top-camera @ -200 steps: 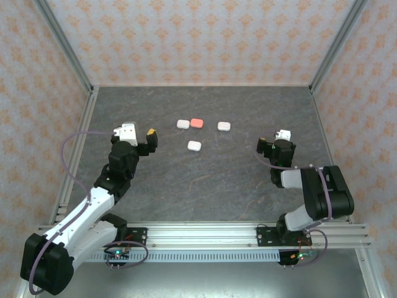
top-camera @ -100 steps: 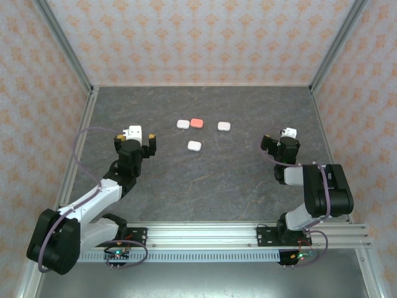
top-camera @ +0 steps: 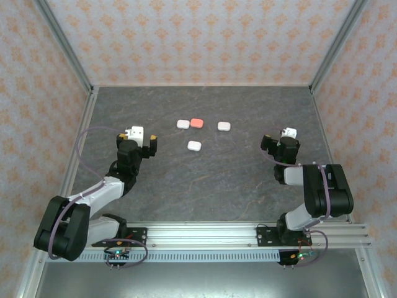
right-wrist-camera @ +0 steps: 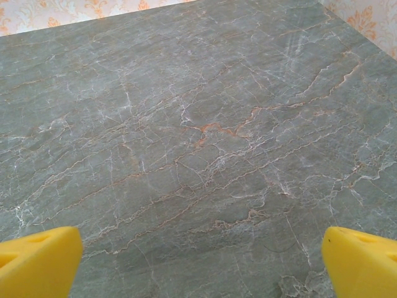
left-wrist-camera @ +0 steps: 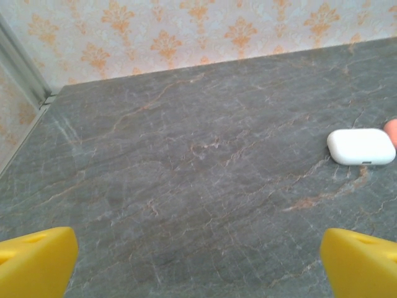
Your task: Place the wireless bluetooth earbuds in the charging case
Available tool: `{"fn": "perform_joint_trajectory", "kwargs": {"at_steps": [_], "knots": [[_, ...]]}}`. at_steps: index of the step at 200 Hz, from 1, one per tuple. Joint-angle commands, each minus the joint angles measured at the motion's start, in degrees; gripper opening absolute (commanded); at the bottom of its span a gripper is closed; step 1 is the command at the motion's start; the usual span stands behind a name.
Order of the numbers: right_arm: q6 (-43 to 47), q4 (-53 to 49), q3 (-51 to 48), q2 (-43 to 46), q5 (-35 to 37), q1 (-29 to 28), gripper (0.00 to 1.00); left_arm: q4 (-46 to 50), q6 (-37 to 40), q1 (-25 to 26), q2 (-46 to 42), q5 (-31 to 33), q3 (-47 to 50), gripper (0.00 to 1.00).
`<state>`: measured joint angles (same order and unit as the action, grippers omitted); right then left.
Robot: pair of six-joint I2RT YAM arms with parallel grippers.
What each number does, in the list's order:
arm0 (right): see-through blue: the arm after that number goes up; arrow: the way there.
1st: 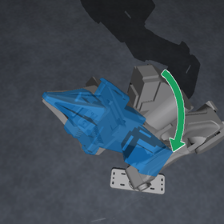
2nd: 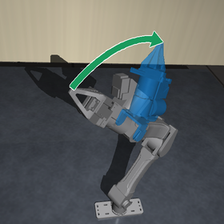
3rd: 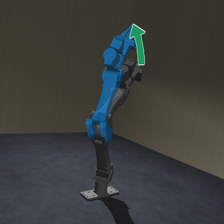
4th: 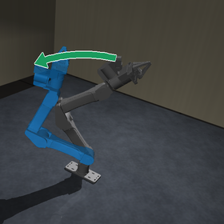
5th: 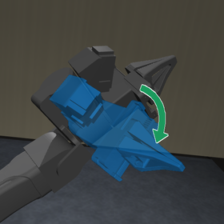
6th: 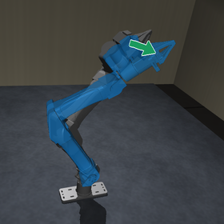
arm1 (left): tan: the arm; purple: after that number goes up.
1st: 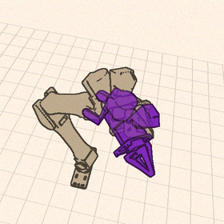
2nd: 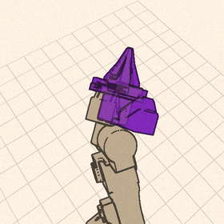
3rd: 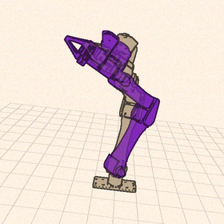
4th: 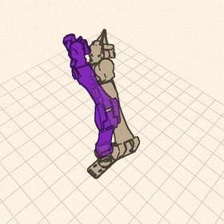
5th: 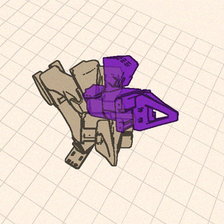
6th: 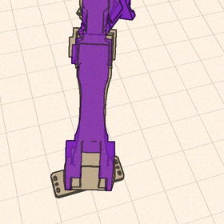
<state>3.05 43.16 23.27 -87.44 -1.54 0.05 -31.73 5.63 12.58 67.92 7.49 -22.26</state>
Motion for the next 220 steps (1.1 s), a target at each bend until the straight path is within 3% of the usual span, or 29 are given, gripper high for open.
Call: {"fn": "perform_joint_trajectory", "kwargs": {"at_steps": [1, 34, 64, 118, 148, 169, 180, 188, 220], "knots": [[-0.7, 0.6, 1.0, 0.2, -0.6, -0.1, 0.99, -4.5, -0.6, -1.5, -2.0, -4.0, 2.0, 1.0], [-0.7, 0.7, 1.0, 0.2, -0.6, -0.1, 0.99, 0.9, 1.4, -2.0, -1.2, -2.5, -0.1, 1.0], [-0.7, 0.7, 1.0, 0.3, -0.5, -0.1, 0.99, -8.2, -1.2, -3.5, 3.1, -1.6, 4.7, 1.0], [-0.7, 0.7, 1.0, 0.2, -0.6, -0.1, 0.99, -12.9, -2.6, -8.1, 2.8, -6.3, 7.0, 1.0], [-0.7, 0.6, 1.0, 0.2, -0.6, -0.1, 0.99, -20.9, -4.2, -11.1, 11.2, -8.1, 6.7, 1.0], [-0.7, 0.7, 1.0, 0.3, -0.6, -0.1, 0.99, -18.3, -4.1, -11.4, 17.6, -8.6, 1.8, 1.0], [-0.7, 0.7, 1.0, 0.3, -0.6, -0.1, 0.99, -8.8, -4.2, -11.4, 17.4, -8.3, -2.8, 1.0], [-0.6, 0.7, 0.9, 0.3, -0.6, -0.1, 0.99, -12.2, -5.0, -11.5, 18.0, -6.9, -1.6, 1.0], [-0.6, 0.8, 0.8, 0.3, -0.5, -0.1, 0.99, -10.9, -4.8, -11.4, 17.8, -6.5, -2.1, 1.0]]}}
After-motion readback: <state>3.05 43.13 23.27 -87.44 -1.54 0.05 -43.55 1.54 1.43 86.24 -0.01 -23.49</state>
